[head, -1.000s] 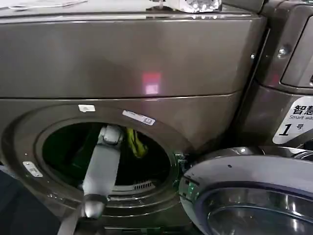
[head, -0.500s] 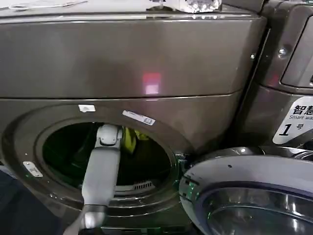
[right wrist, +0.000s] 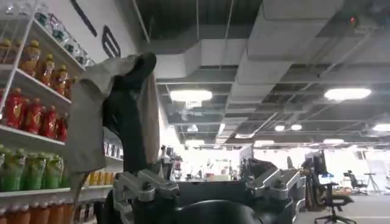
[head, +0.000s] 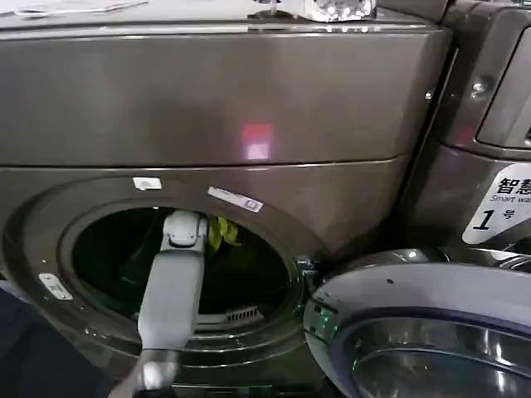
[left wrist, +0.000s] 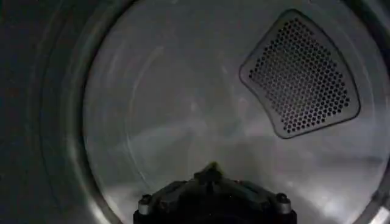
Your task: Grasp the clothes from the dryer.
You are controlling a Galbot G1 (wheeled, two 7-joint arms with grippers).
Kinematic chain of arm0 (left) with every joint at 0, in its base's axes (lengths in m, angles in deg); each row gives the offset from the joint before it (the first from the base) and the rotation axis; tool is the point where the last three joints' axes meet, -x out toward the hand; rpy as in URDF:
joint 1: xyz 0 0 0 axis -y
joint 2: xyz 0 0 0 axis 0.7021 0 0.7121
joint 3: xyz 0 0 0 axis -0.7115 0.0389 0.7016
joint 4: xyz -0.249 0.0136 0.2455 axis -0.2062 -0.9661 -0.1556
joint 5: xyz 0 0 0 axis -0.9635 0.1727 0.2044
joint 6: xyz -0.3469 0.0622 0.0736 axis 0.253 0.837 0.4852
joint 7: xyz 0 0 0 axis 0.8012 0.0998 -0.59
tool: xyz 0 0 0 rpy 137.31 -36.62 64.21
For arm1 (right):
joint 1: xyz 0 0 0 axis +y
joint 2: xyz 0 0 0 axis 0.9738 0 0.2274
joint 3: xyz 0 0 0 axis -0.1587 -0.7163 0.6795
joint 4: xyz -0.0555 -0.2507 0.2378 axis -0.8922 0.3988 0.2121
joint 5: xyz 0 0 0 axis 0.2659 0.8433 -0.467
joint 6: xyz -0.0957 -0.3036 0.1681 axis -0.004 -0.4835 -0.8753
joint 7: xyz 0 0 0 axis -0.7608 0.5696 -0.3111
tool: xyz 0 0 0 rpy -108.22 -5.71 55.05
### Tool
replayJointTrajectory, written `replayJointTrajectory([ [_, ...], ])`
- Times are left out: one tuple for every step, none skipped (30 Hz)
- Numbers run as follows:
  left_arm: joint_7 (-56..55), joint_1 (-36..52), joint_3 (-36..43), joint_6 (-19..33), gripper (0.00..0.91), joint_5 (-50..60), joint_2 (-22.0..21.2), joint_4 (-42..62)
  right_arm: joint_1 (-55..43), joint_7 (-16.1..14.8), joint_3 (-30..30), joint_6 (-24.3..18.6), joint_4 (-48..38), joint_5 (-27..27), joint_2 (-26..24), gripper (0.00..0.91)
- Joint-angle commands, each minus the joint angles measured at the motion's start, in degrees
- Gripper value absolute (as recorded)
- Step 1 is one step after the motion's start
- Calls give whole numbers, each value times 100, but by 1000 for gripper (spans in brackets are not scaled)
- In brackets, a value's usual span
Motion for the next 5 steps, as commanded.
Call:
replayJointTrajectory([
  [28, -29, 1, -30, 0, -12, 11, -45, 4, 32, 49, 237, 42, -42, -12, 907],
  [31, -30, 1, -29, 0, -9, 13, -41, 3, 31, 50, 241, 46, -43, -12, 907],
  [35, -33, -1, -31, 0, -5, 16, -42, 1, 32, 48, 246, 47, -42, -12, 907],
  [48, -34, 0, -34, 0, -5, 20, -49, 1, 32, 50, 243, 45, -42, -14, 907],
  [47, -33, 1, -32, 0, 1, 22, -51, 3, 32, 54, 249, 50, -44, -15, 907],
])
